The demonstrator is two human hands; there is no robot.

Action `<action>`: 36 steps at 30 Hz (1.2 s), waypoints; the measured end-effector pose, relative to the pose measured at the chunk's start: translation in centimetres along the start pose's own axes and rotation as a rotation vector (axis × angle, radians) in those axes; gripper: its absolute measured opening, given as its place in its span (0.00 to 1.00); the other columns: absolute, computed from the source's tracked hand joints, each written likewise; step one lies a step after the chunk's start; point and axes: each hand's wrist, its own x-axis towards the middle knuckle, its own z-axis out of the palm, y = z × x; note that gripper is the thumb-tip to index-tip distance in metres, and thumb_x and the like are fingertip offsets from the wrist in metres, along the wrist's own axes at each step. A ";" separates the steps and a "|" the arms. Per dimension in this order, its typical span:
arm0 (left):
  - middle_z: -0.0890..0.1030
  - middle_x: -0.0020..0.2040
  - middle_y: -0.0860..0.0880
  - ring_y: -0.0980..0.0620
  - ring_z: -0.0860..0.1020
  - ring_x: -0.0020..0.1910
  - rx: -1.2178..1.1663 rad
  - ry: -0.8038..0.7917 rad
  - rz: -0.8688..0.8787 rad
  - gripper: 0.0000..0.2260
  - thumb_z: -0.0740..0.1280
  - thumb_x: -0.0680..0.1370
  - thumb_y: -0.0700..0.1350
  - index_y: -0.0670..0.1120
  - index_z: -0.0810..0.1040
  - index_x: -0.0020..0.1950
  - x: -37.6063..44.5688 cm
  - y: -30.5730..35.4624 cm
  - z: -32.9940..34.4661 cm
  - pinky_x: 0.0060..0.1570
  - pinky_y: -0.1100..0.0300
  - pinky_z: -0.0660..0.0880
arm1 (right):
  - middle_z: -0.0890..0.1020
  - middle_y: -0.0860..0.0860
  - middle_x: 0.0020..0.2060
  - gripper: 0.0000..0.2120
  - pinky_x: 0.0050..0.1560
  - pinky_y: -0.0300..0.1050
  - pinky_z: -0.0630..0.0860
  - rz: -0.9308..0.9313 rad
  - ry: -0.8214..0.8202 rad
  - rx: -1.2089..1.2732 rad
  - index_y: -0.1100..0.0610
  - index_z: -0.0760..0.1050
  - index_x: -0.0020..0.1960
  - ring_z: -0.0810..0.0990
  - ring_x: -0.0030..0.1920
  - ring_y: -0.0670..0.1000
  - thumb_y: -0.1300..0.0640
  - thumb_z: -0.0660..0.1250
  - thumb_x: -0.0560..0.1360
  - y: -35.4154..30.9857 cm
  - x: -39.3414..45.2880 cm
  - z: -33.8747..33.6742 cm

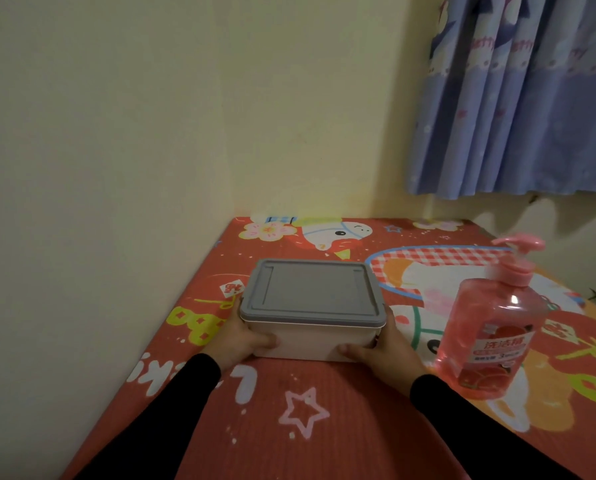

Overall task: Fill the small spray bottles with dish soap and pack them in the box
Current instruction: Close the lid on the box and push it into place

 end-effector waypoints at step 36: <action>0.77 0.59 0.54 0.52 0.78 0.56 0.297 0.035 0.014 0.41 0.74 0.60 0.44 0.52 0.62 0.71 5.8 1.2 -0.2 0.52 0.58 0.76 | 0.75 0.37 0.56 0.42 0.54 0.37 0.73 0.020 -0.027 -0.149 0.43 0.53 0.74 0.77 0.58 0.43 0.47 0.75 0.68 -0.2 5.6 -0.3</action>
